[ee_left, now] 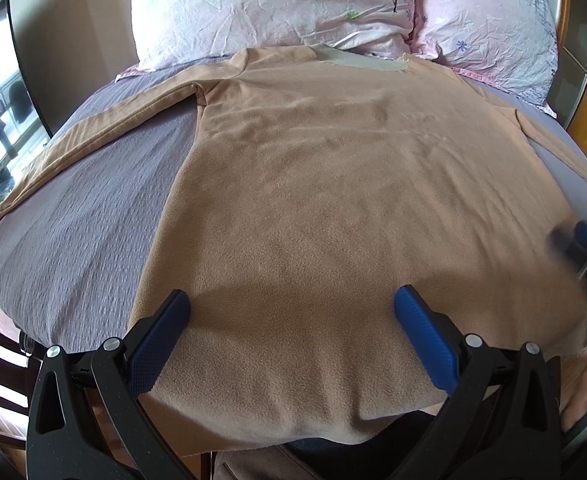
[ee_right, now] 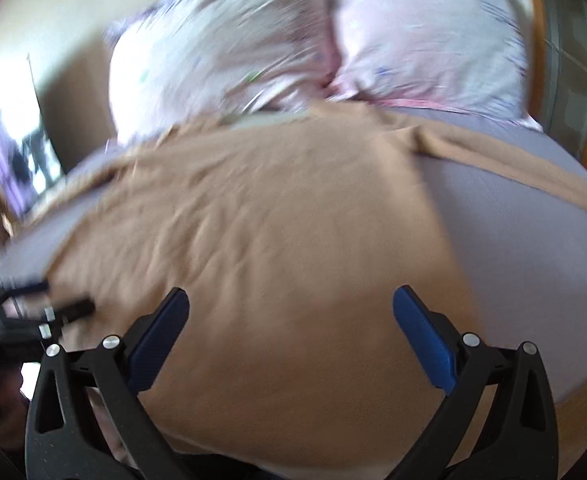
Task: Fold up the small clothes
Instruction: 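Grasp one sleeve cuff with the right gripper and fold it across the shirt body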
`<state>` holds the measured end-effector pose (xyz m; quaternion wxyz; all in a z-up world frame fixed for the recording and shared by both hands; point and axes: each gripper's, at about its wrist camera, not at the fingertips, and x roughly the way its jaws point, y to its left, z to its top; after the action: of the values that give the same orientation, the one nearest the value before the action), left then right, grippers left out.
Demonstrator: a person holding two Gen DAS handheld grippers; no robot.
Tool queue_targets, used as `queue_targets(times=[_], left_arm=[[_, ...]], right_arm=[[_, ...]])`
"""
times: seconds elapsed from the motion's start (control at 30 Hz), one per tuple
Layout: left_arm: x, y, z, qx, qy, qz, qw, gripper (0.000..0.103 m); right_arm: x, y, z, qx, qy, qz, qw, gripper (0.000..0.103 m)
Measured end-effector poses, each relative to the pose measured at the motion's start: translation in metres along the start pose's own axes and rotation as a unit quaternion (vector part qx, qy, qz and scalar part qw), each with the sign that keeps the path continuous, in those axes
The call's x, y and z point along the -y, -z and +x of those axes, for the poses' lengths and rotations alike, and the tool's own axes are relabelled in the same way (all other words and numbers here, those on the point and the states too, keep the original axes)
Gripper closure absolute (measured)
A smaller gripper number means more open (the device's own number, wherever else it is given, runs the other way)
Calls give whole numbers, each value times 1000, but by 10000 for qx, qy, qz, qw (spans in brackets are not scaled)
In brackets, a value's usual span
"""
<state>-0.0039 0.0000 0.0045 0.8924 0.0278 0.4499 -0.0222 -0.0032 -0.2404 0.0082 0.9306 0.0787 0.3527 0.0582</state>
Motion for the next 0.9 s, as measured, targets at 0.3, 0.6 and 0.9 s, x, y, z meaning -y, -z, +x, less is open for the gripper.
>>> queue_targets(times=[0.3, 0.6, 0.9], left_arm=[[-12, -9, 0, 693, 695, -26, 9952, 1], [-44, -36, -7, 1748, 1628, -653, 9688, 1], [-111, -38, -11, 2297, 2258, -1328, 9374, 1]], right_arm=[[271, -78, -38, 415, 750, 3853, 9188, 44], [373, -79, 6, 314, 1169, 5328, 8375, 58], [299, -173, 20, 900, 1473, 3482, 9214, 99]])
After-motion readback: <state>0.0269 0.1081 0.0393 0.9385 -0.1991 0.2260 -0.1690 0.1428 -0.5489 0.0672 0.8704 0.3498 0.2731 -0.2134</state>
